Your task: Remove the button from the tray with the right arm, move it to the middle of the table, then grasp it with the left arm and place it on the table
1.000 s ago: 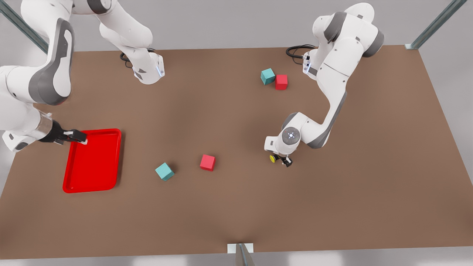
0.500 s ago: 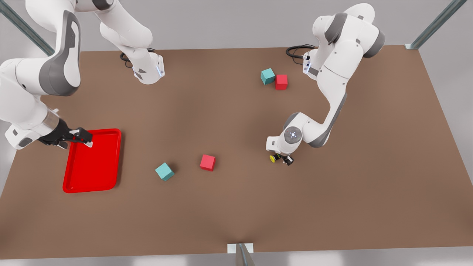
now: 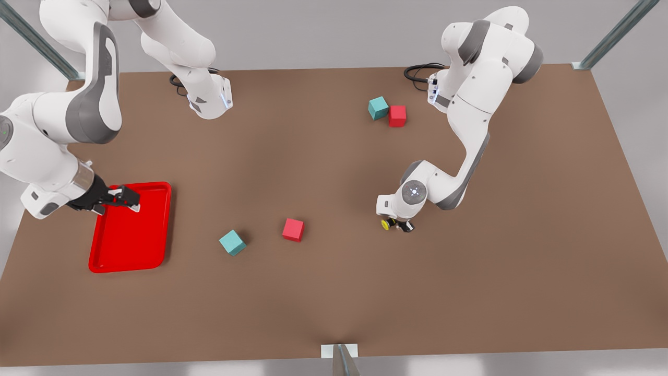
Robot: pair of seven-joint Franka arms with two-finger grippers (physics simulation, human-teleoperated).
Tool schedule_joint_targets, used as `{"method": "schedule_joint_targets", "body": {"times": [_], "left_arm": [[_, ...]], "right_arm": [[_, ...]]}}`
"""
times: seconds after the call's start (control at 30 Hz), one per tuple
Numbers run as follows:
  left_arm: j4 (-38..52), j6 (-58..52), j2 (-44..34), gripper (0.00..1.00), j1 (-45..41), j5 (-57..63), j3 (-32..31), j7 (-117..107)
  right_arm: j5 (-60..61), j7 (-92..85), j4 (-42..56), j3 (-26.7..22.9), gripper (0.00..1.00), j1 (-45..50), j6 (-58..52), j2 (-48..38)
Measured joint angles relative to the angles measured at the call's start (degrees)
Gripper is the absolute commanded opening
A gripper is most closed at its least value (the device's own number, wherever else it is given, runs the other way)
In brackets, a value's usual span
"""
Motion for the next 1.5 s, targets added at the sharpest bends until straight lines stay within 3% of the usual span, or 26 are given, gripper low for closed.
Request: {"method": "schedule_joint_targets", "body": {"times": [0.1, 0.23, 0.47, 0.7, 0.83, 1.03, 1.5], "left_arm": [[-0.01, 0.05, -0.07, 0.31, 0.00, 0.37, -0.06, -1.07], [1.28, -0.48, -0.47, 0.33, -0.04, 0.86, -0.06, -2.77], [14.35, -13.44, -2.75, 0.33, 0.29, 0.38, -0.58, -7.61], [24.79, -22.51, -3.29, 0.33, 8.92, -8.82, -0.50, -20.99], [25.87, -23.00, -2.71, 0.33, 9.43, -11.20, -0.08, -31.90], [23.93, -19.04, -1.74, 0.33, 4.64, 3.82, -0.10, -51.53], [21.75, -16.86, 3.89, 0.33, 2.49, 42.38, -0.04, -108.08]], "right_arm": [[-0.45, 0.06, 0.01, 0.01, 1.00, -0.31, 0.08, 0.58], [-0.68, 0.12, 0.04, 0.03, 1.00, -0.31, 0.08, 0.77], [-0.79, 0.21, 0.02, 0.02, 1.00, -0.19, 0.09, 1.10], [-0.86, 0.28, 0.07, 0.01, 1.00, -0.06, 0.27, 1.25], [-0.95, 0.31, 0.38, -0.02, 1.00, -0.23, 0.37, 1.18], [-1.60, 0.36, 1.08, -0.55, 1.00, -1.13, 0.56, 3.04], [-1.90, 0.60, 7.30, -0.06, 1.00, 4.49, 5.93, 11.85]]}}
